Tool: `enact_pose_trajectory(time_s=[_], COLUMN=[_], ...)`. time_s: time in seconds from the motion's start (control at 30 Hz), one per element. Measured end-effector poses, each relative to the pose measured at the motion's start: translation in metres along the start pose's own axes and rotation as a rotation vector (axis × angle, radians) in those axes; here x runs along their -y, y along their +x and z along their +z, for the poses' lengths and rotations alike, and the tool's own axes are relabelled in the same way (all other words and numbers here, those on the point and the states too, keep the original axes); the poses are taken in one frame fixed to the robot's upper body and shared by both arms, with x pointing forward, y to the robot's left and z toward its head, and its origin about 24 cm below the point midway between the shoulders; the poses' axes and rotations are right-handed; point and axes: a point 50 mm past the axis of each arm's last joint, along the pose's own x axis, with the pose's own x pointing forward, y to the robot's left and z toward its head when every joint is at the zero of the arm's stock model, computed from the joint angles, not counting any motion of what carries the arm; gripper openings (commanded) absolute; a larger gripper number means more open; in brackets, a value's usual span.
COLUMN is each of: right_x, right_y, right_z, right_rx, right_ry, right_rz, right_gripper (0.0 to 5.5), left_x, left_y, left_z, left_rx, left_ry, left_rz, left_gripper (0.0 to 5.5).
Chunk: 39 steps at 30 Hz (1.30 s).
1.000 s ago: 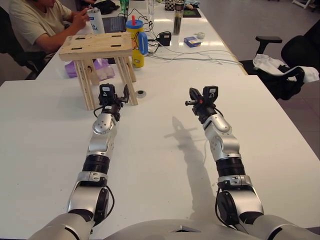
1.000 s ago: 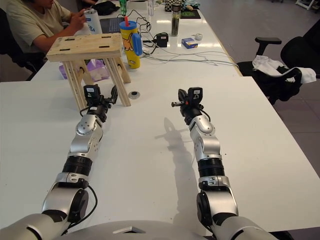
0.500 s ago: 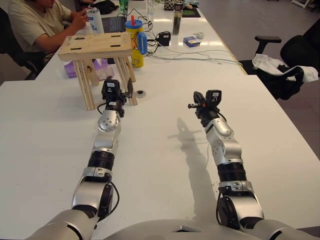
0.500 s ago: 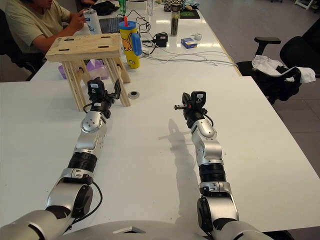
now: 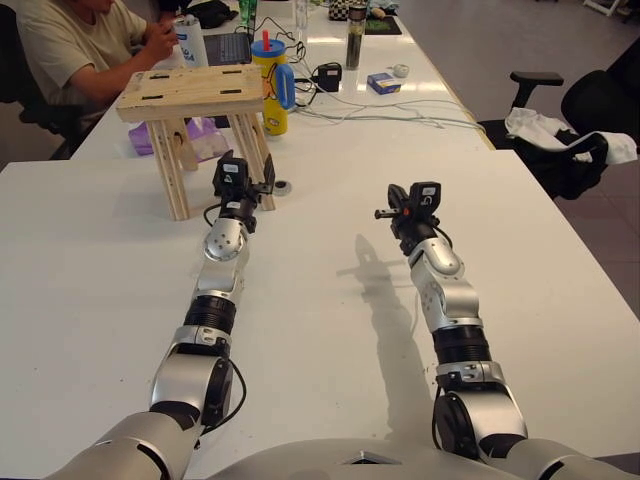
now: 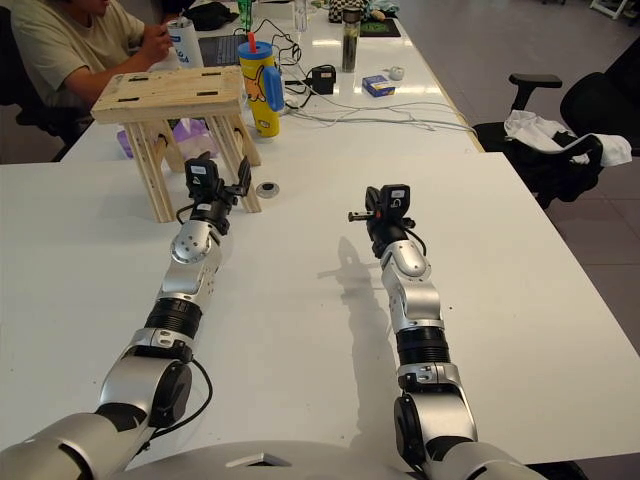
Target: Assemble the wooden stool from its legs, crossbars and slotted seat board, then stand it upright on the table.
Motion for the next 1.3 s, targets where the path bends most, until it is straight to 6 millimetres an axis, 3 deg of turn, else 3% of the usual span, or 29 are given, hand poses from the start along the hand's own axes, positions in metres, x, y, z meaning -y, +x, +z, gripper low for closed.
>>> enact_pose_trajectory(time_s=[0.17,0.3,0.47,0.73,1.0,1.17,1.3], right_x=[-0.002,-0.01,-0.015,-0.023,-0.026,-0.029,-0.032], right_y=[0.003,0.012,0.014,0.015,0.015,0.016,0.018], right_z=[-0.008,0.0,-0.003,-0.01,-0.014,-0.016,-0.014], right_rx=[-0.036,-0.015,-0.029,-0.054,-0.062,-0.068,-0.065], right_ry=[0.005,-0.003,0.004,0.011,0.023,0.025,0.024], right_rz=[0.019,0.066,0.088,0.117,0.123,0.131,0.143], right_gripper=[0.0,0.0,0.0,0.0,0.0,0.0,0.0], left_x=[-0.006,-0.022,-0.044,-0.076,-0.082,-0.081,-0.081], left_y=[0.0,-0.001,0.0,0.027,0.024,0.033,0.033], left_z=[0.002,0.002,-0.005,0.027,0.017,0.033,0.034], left_rx=[0.011,0.012,-0.042,0.01,-0.037,0.018,0.024], left_ry=[0.072,0.124,0.168,0.233,0.239,0.238,0.233], left_rz=[0.05,0.121,0.186,0.243,0.245,0.224,0.224], left_gripper=[3.9,3.9,3.9,3.9,3.9,3.9,3.9])
